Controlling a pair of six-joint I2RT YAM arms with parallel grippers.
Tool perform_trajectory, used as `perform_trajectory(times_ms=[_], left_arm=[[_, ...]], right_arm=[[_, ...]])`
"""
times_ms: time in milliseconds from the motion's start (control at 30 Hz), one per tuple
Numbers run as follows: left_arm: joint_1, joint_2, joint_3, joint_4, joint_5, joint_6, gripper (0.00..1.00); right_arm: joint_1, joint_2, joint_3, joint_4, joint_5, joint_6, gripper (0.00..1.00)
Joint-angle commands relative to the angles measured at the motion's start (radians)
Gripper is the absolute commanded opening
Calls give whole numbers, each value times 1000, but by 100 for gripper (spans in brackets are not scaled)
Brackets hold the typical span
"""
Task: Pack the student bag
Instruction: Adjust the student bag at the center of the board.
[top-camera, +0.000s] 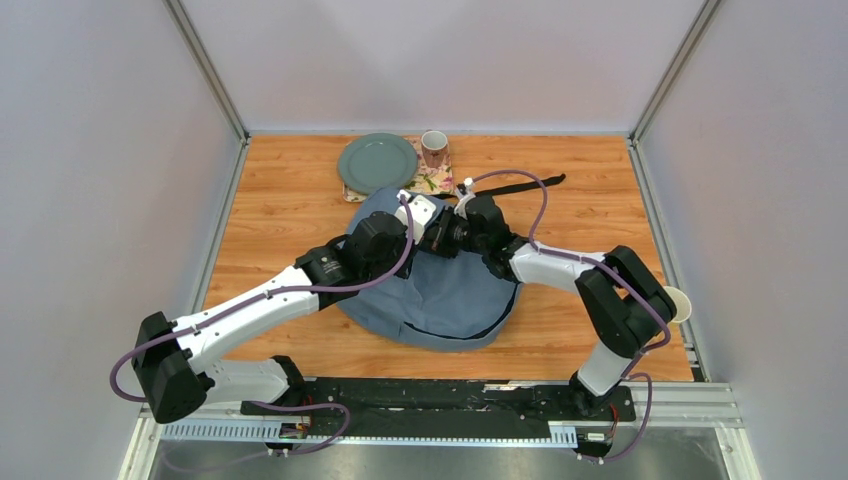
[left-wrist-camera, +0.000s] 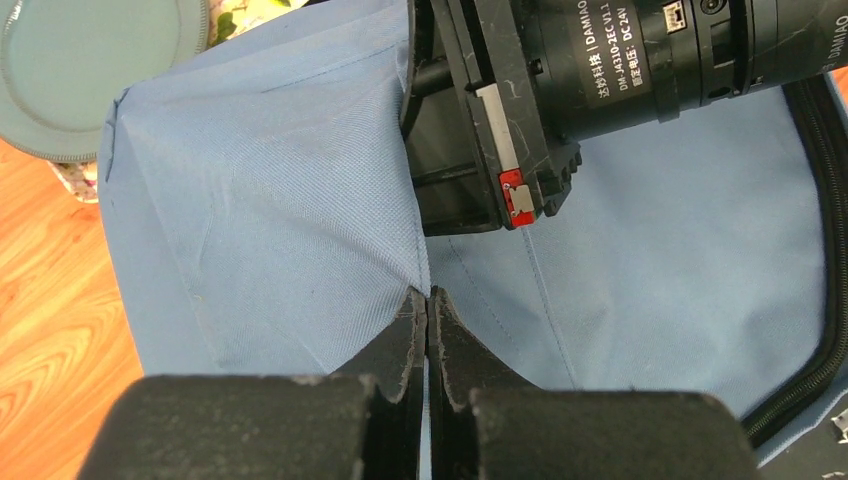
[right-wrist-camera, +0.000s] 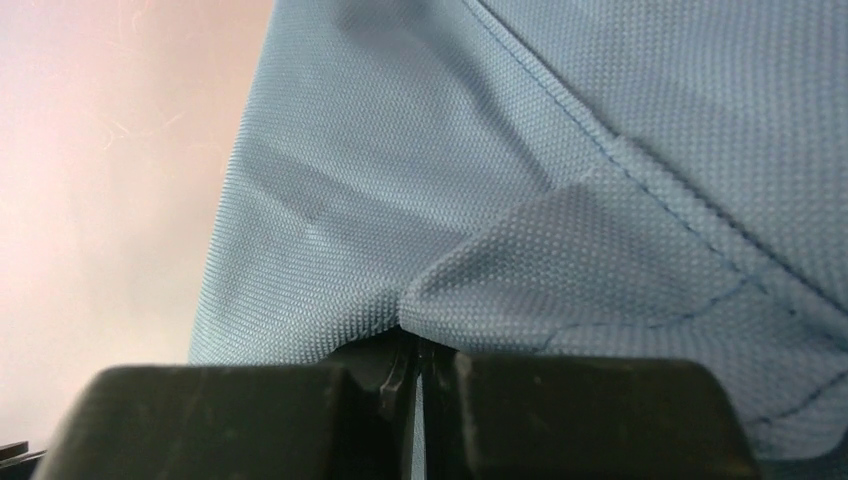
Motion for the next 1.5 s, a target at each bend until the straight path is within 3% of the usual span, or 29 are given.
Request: perform_trajectory(times_ms=[0, 133, 233, 267, 367, 400, 767, 933, 1100, 1233, 1333, 1367, 1467], left_arm=[[-8, -2, 21, 75, 31, -14, 0], [-8, 4, 18, 47, 5, -41, 3], [-6, -8, -9, 35, 11, -73, 36], [-6, -14, -22, 38, 29, -84, 42], [-6, -55, -46, 39, 84, -144, 62], [-6, -83, -63, 36, 95, -164, 77], [-9, -247, -213, 85, 206, -299, 79], [-14, -250, -235, 85, 237, -348, 77], [-34, -290, -273, 55, 191, -376, 76], [-34, -353, -279, 29, 142, -390, 76], [-34, -396, -266, -3, 132, -382, 76], [-34, -408, -258, -26, 134, -379, 76], [-35, -413, -224, -62, 158, -364, 76]], right_arm=[[-1, -24, 22, 59, -10, -15, 9], [-27, -220, -35, -163, 129, -181, 33], [-44, -326, -52, -397, 294, -258, 46], [-49, -385, -58, -440, 333, -291, 49], [-79, -458, -81, -518, 416, -337, 51], [-89, -468, -80, -535, 419, -348, 52], [-179, -399, 37, -650, 357, -437, 56], [-260, -370, 45, -687, 324, -469, 57], [-300, -367, 61, -725, 337, -569, 69], [-299, -328, 80, -793, 408, -601, 70], [-308, -273, 75, -804, 380, -608, 70], [-310, -253, 71, -822, 369, -600, 68], [-310, -244, 23, -799, 321, -559, 31]])
